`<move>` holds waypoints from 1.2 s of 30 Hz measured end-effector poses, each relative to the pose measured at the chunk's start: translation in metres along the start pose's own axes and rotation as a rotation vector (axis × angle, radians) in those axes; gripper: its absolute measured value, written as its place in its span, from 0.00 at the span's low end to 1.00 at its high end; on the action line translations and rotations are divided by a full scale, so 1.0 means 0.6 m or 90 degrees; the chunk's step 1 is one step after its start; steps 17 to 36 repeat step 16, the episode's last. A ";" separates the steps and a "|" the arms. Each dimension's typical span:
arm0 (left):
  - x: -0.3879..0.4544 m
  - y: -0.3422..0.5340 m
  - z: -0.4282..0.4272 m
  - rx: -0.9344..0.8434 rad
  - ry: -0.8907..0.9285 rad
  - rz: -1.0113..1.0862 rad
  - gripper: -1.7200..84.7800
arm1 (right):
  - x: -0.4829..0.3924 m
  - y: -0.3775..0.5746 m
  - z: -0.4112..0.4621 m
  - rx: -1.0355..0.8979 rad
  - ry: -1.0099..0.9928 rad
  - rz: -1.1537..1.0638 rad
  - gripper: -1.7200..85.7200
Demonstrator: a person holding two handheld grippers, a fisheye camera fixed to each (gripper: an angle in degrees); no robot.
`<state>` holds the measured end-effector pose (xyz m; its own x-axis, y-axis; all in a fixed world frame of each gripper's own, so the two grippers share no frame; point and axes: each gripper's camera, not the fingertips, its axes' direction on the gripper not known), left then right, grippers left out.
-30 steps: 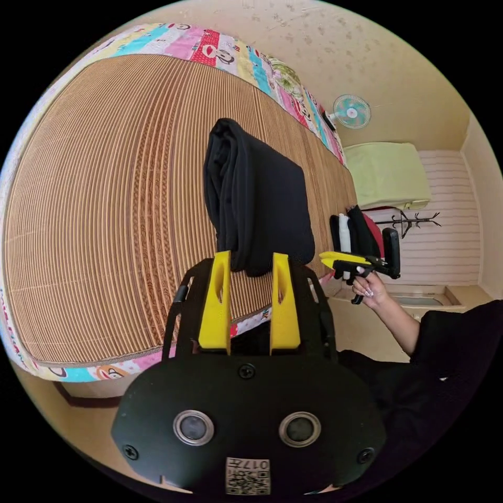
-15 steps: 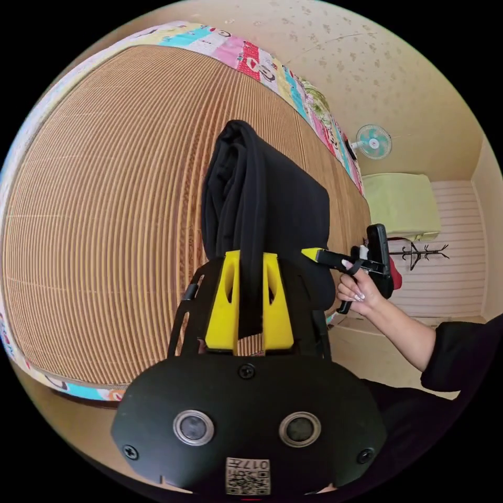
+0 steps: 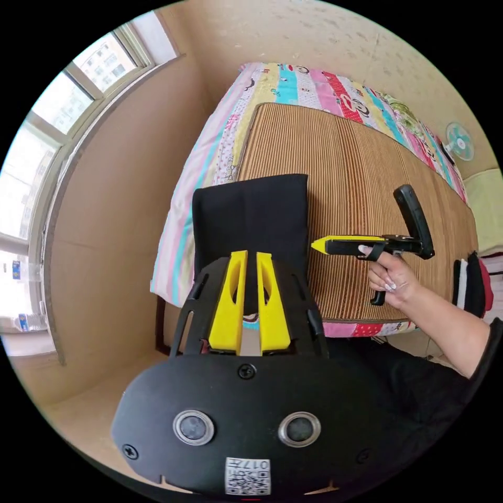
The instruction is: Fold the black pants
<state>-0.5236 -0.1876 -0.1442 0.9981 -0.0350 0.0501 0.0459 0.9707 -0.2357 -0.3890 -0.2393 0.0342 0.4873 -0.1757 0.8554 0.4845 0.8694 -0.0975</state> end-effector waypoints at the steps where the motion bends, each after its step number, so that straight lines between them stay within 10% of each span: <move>1: 0.044 -0.005 -0.035 0.018 -0.010 0.014 0.06 | -0.015 0.024 -0.049 0.009 0.057 -0.021 0.11; 16: 0.494 -0.077 -0.332 0.154 -0.011 0.148 0.02 | -0.012 0.493 -0.636 0.332 0.446 0.144 0.03; 36: 0.494 -0.077 -0.332 0.154 -0.011 0.148 0.02 | -0.012 0.493 -0.636 0.332 0.446 0.144 0.03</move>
